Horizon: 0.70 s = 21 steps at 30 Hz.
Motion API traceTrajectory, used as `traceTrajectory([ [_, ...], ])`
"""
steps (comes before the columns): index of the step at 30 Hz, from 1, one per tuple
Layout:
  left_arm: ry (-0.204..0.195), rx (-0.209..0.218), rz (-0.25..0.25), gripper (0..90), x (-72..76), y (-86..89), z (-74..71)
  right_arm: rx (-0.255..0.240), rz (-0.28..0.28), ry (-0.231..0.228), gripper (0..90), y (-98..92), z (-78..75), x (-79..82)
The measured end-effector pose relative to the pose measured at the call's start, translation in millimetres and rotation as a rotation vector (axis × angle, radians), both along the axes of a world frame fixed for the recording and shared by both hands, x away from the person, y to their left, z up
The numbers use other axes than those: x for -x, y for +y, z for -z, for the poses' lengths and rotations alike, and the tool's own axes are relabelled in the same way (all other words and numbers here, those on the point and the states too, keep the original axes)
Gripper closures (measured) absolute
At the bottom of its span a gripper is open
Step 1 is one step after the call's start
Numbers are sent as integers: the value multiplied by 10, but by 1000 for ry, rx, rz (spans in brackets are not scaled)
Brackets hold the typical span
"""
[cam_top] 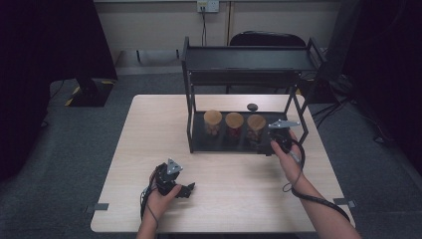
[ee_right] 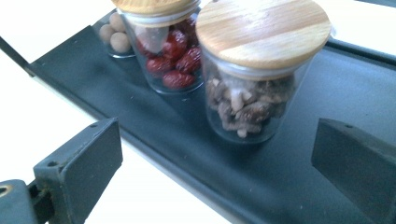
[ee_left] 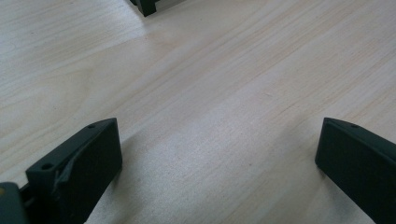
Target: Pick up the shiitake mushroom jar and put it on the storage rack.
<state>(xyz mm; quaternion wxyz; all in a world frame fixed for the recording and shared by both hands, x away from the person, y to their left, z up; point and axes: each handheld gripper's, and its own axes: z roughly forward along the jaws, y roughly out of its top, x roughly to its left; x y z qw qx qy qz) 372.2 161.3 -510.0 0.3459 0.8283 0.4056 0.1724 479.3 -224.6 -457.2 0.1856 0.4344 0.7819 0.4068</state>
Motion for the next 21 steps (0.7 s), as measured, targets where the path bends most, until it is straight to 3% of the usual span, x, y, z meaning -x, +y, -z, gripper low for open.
traceTrajectory([
  [21,0,0,0,1,0,0,0,-18,-62,12,12,-94,68,366],
])
